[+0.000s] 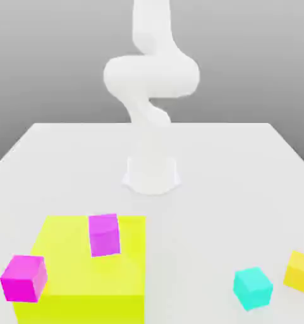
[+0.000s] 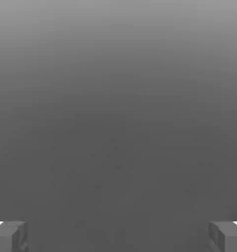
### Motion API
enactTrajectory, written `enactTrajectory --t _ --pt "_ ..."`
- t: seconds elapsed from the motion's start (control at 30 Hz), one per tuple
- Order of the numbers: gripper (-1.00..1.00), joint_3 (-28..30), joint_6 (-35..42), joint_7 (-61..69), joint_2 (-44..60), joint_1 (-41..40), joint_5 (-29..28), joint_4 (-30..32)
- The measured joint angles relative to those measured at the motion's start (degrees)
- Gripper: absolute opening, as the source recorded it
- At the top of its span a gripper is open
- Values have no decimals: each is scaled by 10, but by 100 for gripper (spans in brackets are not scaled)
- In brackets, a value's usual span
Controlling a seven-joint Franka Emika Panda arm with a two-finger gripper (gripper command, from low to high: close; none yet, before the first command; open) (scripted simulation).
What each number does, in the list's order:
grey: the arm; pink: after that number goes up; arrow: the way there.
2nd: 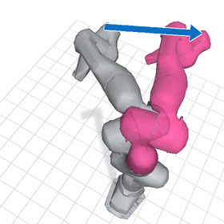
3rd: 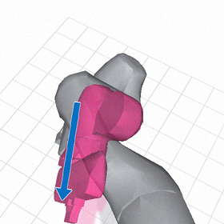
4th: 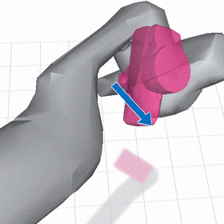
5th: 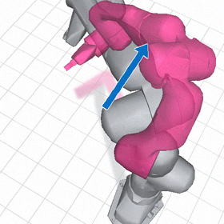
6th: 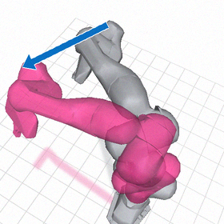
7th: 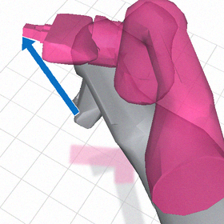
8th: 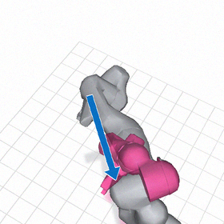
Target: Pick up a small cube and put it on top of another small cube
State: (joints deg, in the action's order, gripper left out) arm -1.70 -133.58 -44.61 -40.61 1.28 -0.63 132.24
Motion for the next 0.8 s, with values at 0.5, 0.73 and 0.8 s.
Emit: enactTrajectory --t 0.5,0.73,0.8 --pt "0 -105 -108 62 315 81 -54 28" --pt "0 -137 -158 85 461 140 -88 41" --pt "0 -145 -171 93 503 153 -96 44"
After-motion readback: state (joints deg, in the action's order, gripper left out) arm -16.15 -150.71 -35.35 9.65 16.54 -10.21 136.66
